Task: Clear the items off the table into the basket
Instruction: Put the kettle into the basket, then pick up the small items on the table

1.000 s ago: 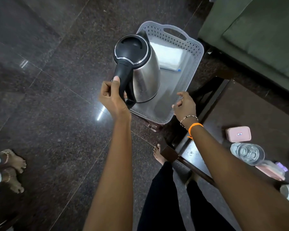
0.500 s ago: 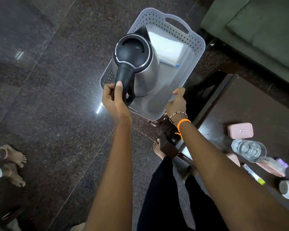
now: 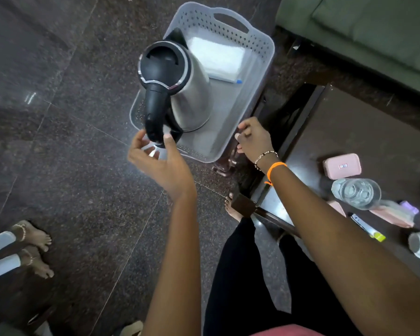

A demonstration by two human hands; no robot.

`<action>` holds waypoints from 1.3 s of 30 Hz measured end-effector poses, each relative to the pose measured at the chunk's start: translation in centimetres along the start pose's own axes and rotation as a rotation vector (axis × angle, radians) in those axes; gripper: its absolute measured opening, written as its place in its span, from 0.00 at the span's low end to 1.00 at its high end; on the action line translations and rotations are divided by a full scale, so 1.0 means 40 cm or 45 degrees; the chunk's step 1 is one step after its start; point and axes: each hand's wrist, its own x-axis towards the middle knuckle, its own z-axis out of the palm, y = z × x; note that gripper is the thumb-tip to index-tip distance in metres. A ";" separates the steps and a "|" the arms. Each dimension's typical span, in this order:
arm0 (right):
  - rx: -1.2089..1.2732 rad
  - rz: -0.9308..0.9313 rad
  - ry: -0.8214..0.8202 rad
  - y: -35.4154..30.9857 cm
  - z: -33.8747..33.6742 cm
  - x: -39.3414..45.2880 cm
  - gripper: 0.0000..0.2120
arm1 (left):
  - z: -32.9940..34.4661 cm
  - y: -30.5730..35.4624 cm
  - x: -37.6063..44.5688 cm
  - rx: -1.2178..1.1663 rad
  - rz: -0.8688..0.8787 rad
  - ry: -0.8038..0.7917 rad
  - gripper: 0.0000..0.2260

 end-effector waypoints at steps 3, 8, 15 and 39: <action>0.001 -0.045 0.046 0.067 -0.083 -0.051 0.06 | 0.015 -0.011 -0.117 -0.026 -0.042 -0.173 0.11; -0.107 -0.022 0.228 0.251 -0.280 -0.162 0.06 | 0.084 -0.073 -0.351 0.131 -0.235 -0.737 0.09; -0.612 0.225 0.421 0.538 -0.495 -0.214 0.45 | 0.192 -0.188 -0.618 0.473 -0.272 -1.216 0.10; -0.403 0.294 0.610 0.741 -0.869 -0.170 0.44 | 0.448 -0.246 -1.039 0.603 -0.240 -1.386 0.08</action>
